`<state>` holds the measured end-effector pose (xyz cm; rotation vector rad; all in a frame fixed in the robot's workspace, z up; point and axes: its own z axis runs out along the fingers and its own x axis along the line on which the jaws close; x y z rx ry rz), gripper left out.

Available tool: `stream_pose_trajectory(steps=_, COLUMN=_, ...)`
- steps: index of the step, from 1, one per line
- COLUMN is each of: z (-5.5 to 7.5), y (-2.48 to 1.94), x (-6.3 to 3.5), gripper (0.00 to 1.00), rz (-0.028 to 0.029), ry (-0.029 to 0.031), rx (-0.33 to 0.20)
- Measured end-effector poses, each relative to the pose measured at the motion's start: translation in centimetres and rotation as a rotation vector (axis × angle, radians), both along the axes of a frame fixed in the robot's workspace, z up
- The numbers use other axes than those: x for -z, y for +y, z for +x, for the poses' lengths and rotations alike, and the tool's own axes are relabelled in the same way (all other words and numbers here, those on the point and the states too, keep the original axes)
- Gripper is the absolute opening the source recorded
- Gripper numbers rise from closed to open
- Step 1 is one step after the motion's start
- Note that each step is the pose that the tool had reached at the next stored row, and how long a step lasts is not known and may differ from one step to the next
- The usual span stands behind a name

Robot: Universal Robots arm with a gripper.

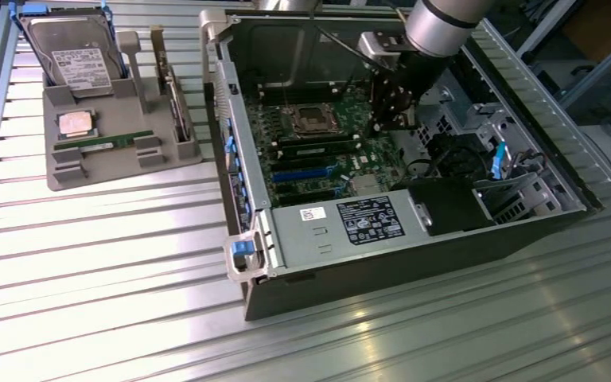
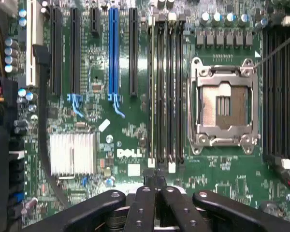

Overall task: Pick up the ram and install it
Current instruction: 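Press down the ram until it locks into place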

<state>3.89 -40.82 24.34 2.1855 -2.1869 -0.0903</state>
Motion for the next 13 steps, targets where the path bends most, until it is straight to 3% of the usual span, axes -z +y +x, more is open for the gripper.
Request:
stream_pose_trajectory(steps=7, z=0.7, y=0.01, x=-4.37, gripper=0.11, rz=0.0004, ry=0.0000, rx=0.000)
stream_pose_trajectory(steps=10, z=0.7, y=0.05, x=-7.48, gripper=0.11, rz=0.0005, ry=0.0000, rx=0.000)
stream_pose_trajectory(steps=13, z=0.7, y=0.05, x=-7.52, gripper=0.11, rz=0.0009, ry=0.0000, rx=0.000)
